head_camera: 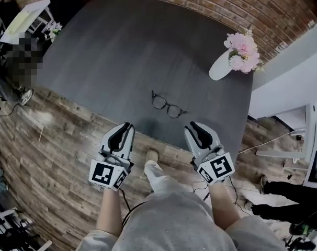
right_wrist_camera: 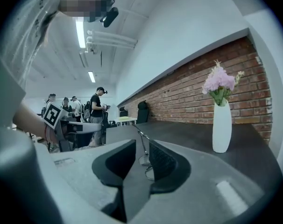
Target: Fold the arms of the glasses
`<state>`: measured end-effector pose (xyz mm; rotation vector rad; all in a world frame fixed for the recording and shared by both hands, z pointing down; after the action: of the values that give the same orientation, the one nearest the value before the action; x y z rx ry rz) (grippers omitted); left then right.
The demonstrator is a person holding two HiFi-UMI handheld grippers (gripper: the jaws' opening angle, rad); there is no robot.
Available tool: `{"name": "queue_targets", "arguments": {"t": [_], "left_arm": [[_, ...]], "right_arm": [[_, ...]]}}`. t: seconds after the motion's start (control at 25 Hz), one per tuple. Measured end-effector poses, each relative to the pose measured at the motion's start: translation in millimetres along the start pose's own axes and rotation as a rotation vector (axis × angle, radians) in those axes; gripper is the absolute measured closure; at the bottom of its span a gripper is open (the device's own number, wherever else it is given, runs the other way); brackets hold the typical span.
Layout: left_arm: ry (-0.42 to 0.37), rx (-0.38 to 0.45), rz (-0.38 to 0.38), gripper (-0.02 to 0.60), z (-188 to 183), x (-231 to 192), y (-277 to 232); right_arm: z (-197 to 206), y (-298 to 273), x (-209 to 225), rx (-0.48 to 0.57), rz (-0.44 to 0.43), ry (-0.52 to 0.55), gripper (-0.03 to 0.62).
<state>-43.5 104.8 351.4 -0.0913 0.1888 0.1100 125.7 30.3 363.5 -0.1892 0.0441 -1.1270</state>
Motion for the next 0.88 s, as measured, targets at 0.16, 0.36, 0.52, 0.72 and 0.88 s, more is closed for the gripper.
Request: {"name": "queue_targets", "arguments": {"t": [0.16,0.36,0.52,0.72,0.88], "left_arm": [[-0.031,-0.045,0.053,0.545,6,-10,-27],[-0.033,-0.085,0.123,0.545,14,-27,-57],[-0.048,-0.108,0.153,0.545,20,-34,-77],[-0.053,-0.137,0.184,0.545,29,-35,-93],[-0.07,-0.191,0.222,0.545,40,-38,-98]], "right_arm": [[13,-17,15,-0.033,0.027,-0.015,0.508],[26,-39,31,-0.065,0.06,-0.044,0.505],[37,-50,41,-0.094,0.072,-0.055,0.505],[44,-56,45,-0.119,0.075,-0.058,0.505],[46,-61,47,-0.129,0.102,-0.069,0.505]]}}
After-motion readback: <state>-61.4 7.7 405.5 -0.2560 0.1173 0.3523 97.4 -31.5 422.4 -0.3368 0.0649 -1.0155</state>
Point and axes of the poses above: the fingertips, and each gripper's own axes: y backward along the fingers, x to its right, z out of its underside, the point moved 1 cm from there along y, backward along the fingers, and after that the axes turned 2 degrees about -z, right-handed, at the moved point
